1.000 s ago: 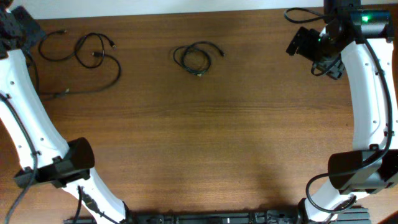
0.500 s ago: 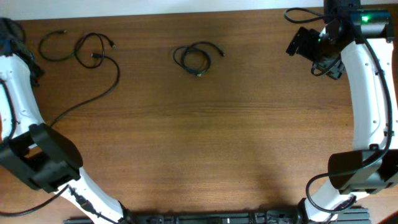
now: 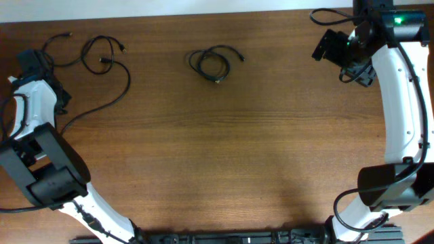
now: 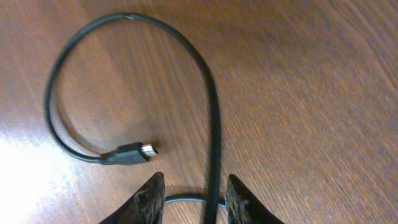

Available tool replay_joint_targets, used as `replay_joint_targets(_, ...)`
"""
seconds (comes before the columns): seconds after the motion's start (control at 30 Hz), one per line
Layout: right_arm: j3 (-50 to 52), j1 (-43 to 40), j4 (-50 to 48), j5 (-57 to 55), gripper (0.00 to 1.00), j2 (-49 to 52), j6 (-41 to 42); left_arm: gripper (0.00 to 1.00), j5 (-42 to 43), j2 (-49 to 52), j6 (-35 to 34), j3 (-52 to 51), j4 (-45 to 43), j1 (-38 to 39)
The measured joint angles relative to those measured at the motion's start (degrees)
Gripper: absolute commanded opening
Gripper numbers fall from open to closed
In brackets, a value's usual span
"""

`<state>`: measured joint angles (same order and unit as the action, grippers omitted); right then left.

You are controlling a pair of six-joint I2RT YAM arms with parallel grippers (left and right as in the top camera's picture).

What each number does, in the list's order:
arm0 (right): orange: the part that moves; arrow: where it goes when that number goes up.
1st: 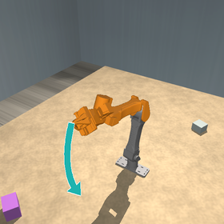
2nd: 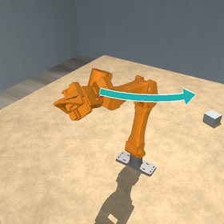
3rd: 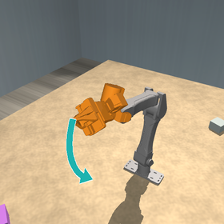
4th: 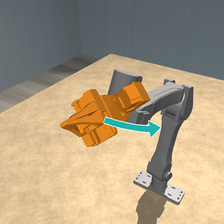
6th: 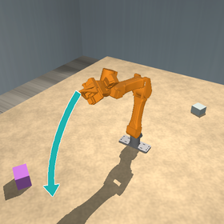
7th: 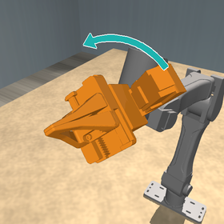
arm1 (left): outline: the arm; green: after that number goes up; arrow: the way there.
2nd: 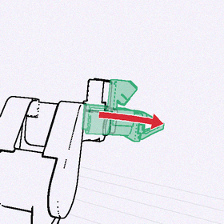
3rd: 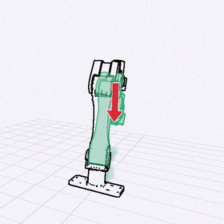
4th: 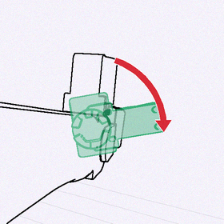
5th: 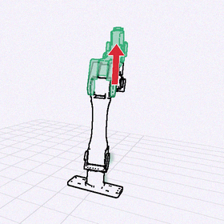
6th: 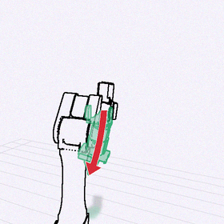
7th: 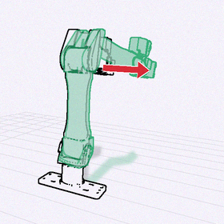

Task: Untangle cables

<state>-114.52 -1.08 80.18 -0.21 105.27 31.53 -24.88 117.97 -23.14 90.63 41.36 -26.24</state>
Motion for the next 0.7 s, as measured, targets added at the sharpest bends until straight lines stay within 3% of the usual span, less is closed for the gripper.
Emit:
replay_joint_targets(0.13,0.00,0.00,0.00,0.02,0.98,0.00,-0.02,0.49,12.94,0.00,8.92,-0.22,-1.86,0.00)
replay_joint_targets(0.23,0.00,0.00,0.00,0.00,0.98,0.00,-0.02,0.47,28.00,0.00,15.85,0.20,-2.86,0.15)
replay_joint_targets(0.33,0.00,0.00,0.00,0.02,0.98,0.00,0.00,0.46,27.36,0.00,18.01,0.20,-2.82,0.76)
replay_joint_targets(0.37,0.00,0.00,0.00,0.00,0.98,0.00,-0.02,0.40,25.97,0.00,18.27,0.11,-2.82,0.79)
replay_joint_targets(0.4,0.00,0.00,0.00,0.02,0.98,0.00,-0.02,0.28,25.35,0.15,18.45,-0.13,-3.41,0.79)
replay_joint_targets(0.43,0.00,0.00,0.00,0.00,0.98,0.00,0.00,0.25,24.52,0.85,18.58,-0.24,-4.17,0.76)
replay_joint_targets(0.5,0.00,0.00,0.00,0.00,0.98,0.00,-0.02,0.33,21.68,3.34,19.10,-0.87,-5.79,0.79)
replay_joint_targets(0.53,0.00,0.00,0.00,0.00,0.98,0.00,-0.02,0.47,20.72,3.93,19.21,-0.98,-5.88,0.76)
replay_joint_targets(0.57,0.00,0.00,0.00,0.02,0.98,0.00,-0.02,0.51,20.48,3.96,19.12,-0.72,-5.64,0.76)
replay_joint_targets(0.63,0.00,0.00,0.02,0.00,0.98,0.00,0.02,0.51,25.86,3.98,19.32,2.60,-4.15,0.72)
replay_joint_targets(0.7,0.00,0.00,0.02,0.00,0.98,0.00,0.00,0.52,38.80,3.96,19.28,6.14,-5.25,0.79)
